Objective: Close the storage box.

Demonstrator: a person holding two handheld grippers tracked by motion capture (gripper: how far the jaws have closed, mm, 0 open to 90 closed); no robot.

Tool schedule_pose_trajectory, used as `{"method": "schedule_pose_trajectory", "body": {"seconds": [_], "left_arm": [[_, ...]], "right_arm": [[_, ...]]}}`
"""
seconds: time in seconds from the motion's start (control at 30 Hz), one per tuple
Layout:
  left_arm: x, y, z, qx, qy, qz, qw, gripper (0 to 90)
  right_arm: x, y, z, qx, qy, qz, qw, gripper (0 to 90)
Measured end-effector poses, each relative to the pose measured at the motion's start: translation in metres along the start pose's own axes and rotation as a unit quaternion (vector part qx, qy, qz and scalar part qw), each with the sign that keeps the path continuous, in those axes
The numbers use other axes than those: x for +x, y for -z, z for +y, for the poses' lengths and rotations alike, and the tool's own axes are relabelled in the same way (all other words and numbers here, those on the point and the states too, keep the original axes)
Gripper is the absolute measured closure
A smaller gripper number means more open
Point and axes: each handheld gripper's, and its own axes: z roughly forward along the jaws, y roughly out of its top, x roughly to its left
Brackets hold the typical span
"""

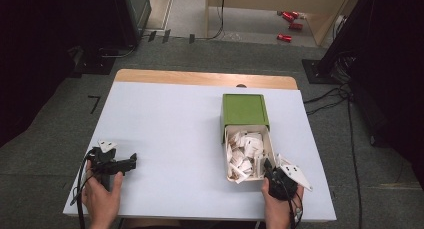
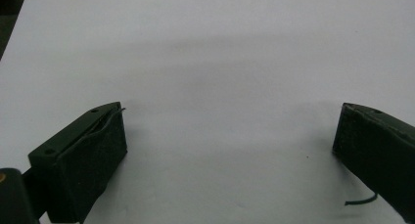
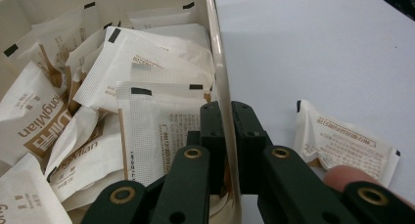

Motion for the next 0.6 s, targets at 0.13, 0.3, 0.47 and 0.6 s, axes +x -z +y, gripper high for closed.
{"method": "schedule_pose_trajectory", "body": {"seconds": [0.13, 0.3, 0.47, 0.6], "left_arm": [[0.0, 0.0, 0.0, 0.0, 0.0, 0.0, 1.0, 0.0], [0.0, 0.0, 0.0, 0.0, 0.0, 0.0, 1.0, 0.0], [0.0, 0.0, 0.0, 0.0, 0.0, 0.0, 1.0, 0.0], [0.0, 0.0, 0.0, 0.0, 0.0, 0.0, 1.0, 0.0]], "right_arm": [[0.0014, 0.0005, -0.0011, -0.005, -0.002, -0.006, 1.0, 87.0], [0.0044, 0.0011, -0.0031, -0.013, 0.0, -0.01, 0.9999, 87.8], [0.0067, -0.0007, -0.0068, -0.03, 0.004, -0.011, 0.9995, 88.4], [0.0064, -0.0014, -0.0074, -0.037, 0.005, -0.009, 0.9992, 88.5]]}}
